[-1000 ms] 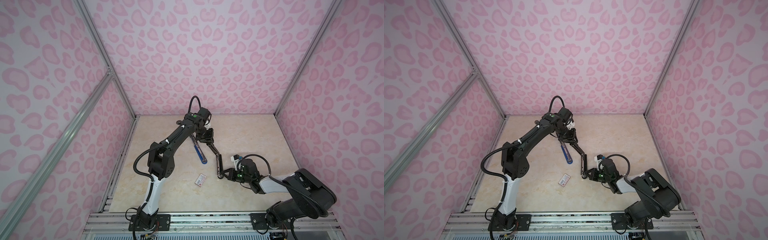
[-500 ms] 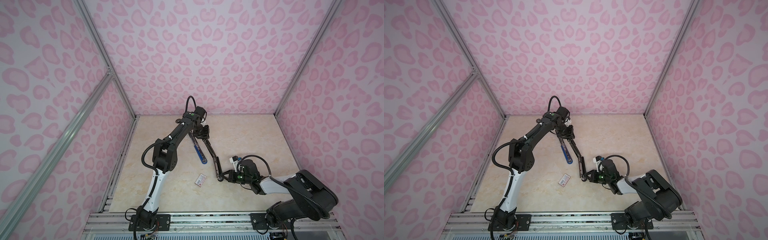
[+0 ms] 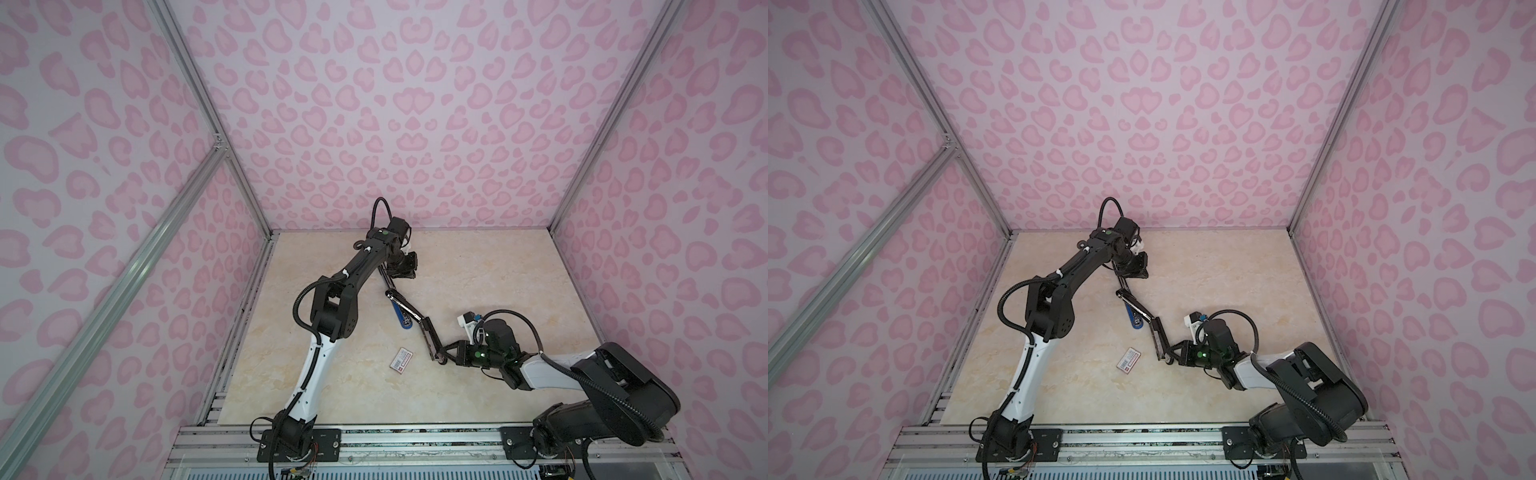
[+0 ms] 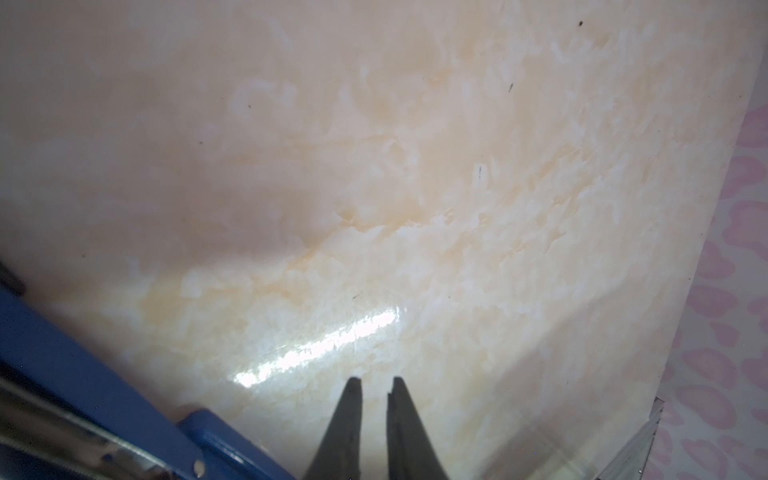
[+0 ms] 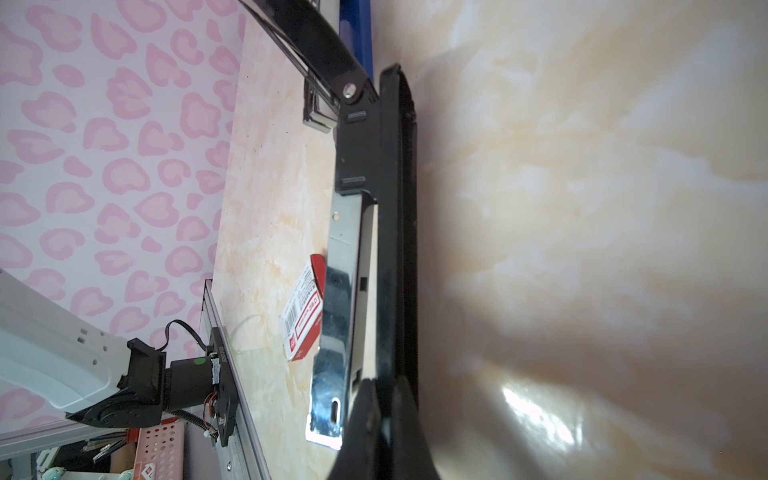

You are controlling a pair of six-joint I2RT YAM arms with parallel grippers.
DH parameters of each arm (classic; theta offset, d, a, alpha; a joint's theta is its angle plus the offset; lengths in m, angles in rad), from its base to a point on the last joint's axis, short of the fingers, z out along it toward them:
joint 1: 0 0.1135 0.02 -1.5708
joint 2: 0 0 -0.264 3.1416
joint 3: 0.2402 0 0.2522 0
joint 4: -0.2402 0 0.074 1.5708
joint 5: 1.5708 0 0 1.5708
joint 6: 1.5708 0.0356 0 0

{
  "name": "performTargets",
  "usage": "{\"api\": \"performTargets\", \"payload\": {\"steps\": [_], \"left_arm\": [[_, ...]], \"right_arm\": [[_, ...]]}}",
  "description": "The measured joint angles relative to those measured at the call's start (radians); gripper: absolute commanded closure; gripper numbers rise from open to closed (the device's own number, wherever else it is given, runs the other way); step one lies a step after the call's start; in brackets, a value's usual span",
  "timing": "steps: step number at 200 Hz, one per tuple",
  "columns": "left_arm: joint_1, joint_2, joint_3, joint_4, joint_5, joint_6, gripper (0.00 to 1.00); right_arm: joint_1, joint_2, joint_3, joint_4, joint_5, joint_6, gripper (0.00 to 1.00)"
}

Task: Load the staples into the stapler
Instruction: 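Pull the black stapler's top open with the left gripper, right gripper holding base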

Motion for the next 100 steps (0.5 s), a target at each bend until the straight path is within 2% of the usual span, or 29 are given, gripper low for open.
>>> {"api": "performTargets", "payload": {"steps": [22,54,67,100], "left_arm": [[0.000,-0.008,0.001,0.002,0.003,-0.001,0.56],[0.002,-0.060,-0.012,0.002,-0.004,-0.001,0.48],[0.002,-0.119,-0.057,0.006,-0.016,-0.001,0.44],[0.002,-0.350,-0.299,0.057,-0.092,-0.002,0.40]], "right_arm": [[-0.008,0.003,-0.001,0.001,-0.008,0.008,1.00],[-0.032,0.026,-0.001,0.025,-0.045,0.029,1.00],[-0.039,0.040,-0.001,0.045,-0.051,0.044,1.00],[-0.044,0.077,-0.002,0.098,-0.060,0.063,1.00]]}}
